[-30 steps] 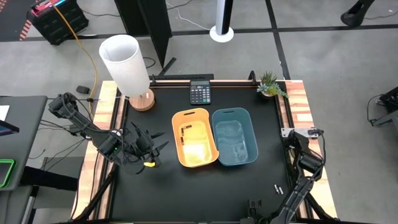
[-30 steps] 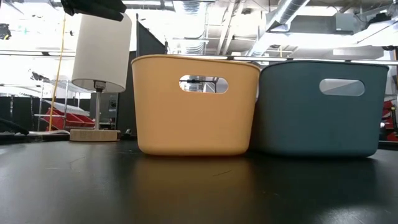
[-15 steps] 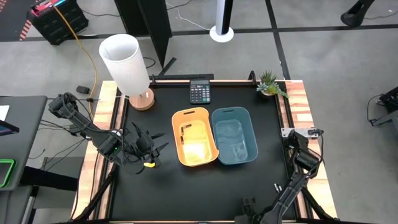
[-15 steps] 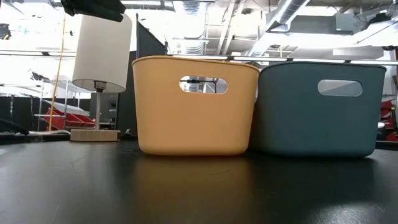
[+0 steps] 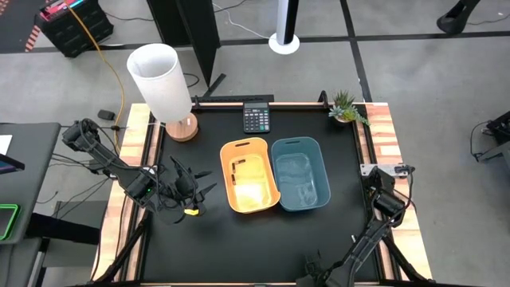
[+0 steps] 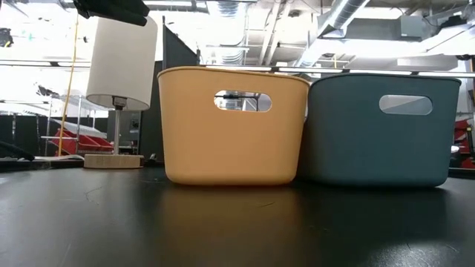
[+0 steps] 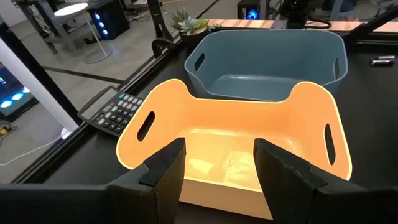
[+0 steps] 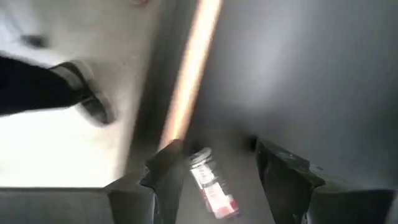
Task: Sort batteries
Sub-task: Put the left silver battery into the blue bin
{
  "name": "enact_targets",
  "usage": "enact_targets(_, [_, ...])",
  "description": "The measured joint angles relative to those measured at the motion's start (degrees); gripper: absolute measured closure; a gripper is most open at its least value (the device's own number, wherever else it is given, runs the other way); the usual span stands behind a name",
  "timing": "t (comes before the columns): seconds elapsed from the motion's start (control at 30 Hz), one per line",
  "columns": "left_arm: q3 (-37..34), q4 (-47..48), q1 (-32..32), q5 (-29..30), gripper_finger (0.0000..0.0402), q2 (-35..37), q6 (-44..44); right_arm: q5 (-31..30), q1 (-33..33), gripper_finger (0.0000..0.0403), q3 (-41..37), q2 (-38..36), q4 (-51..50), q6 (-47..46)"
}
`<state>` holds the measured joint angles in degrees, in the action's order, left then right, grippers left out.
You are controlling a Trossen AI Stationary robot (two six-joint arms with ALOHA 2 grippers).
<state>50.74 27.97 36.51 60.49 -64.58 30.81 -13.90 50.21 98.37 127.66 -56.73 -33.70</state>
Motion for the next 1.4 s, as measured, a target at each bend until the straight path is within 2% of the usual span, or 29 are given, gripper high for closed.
enact_targets(0.07, [0.0, 0.0, 0.0, 0.0, 0.0217, 0.0, 0.0, -1.2, -0.8, 0.0189, -0.1, 0.0, -1.3, 0.5])
enact_targets(0.37, [0.0, 0.0, 0.0, -0.2, 0.0217, 0.0, -0.4, 0.9, -2.4, 0.0189, -0.1, -0.1, -2.1, 2.1])
enact_targets(0.63, [0.0, 0.7, 0.0, -0.2, 0.0217, 0.0, -0.4, 0.5, -2.4, 0.0189, -0.1, -0.4, -2.3, -2.4])
enact_targets(0.97, [0.0, 0.9, 0.0, -0.2, 0.0217, 0.0, -0.4, -15.5, -1.8, 0.0189, -1.2, -9.4, -3.8, -10.3])
enact_targets(1.1, [0.0, 0.9, 0.0, -0.2, 0.0217, 0.0, -0.4, -16.8, 0.1, 0.0189, -7.6, -16.7, -6.3, -20.1])
enact_targets(1.27, [0.0, 0.9, 0.0, -0.2, 0.0217, 0.0, -0.5, -18.9, 5.0, 0.0189, -22.0, -27.1, -6.1, -34.8])
enact_targets(1.4, [0.0, 0.9, 0.0, -0.3, 0.0217, 0.0, -0.5, -17.7, 8.8, 0.0189, -34.0, -35.5, 0.0, -44.9])
